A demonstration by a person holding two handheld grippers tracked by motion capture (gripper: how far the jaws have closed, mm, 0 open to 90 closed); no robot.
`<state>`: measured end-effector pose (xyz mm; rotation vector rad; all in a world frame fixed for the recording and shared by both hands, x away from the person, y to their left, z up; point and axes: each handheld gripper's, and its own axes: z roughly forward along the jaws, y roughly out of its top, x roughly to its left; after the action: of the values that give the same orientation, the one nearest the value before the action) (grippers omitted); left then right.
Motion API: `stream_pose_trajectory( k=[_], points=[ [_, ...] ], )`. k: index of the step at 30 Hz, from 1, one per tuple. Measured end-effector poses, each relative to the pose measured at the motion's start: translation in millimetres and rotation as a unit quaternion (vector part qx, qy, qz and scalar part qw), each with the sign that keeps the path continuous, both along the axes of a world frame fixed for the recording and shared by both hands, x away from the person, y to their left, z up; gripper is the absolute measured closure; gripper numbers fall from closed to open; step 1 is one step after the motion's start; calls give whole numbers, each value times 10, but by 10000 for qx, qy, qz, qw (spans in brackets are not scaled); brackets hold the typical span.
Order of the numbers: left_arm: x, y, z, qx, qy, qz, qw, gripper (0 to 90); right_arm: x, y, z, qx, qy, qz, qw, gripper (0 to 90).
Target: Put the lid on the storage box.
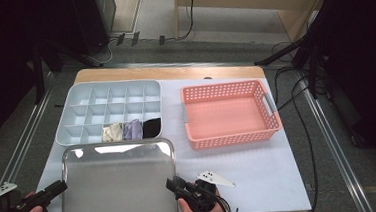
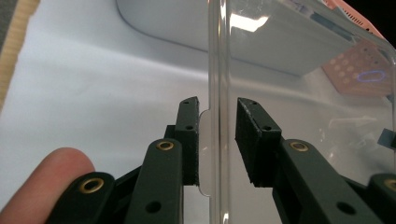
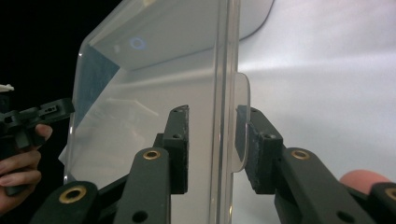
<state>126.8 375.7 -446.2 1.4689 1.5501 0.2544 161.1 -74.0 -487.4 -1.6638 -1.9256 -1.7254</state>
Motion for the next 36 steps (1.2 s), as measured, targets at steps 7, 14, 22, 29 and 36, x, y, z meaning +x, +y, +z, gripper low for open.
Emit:
stream_pose_trajectory(
  k=[7,14,22,29,36],
  points=[
    [37,23,87,-10,-55,48,10000,715,36,46,73,-39,-80,-85,9999,662],
    [111,78,194,13,-167,151,9997,714,132,129,144,-10,-199,-132,9997,657],
    [340,160,301,168,-295,245,9991,699,341,269,213,-89,-437,-128,9989,647],
    [467,130,140,484,-217,300,9981,681,515,341,61,-113,-308,-188,9993,614],
    [440,78,35,536,-211,121,9983,560,500,383,33,-307,-541,-227,9978,560]
  ],
)
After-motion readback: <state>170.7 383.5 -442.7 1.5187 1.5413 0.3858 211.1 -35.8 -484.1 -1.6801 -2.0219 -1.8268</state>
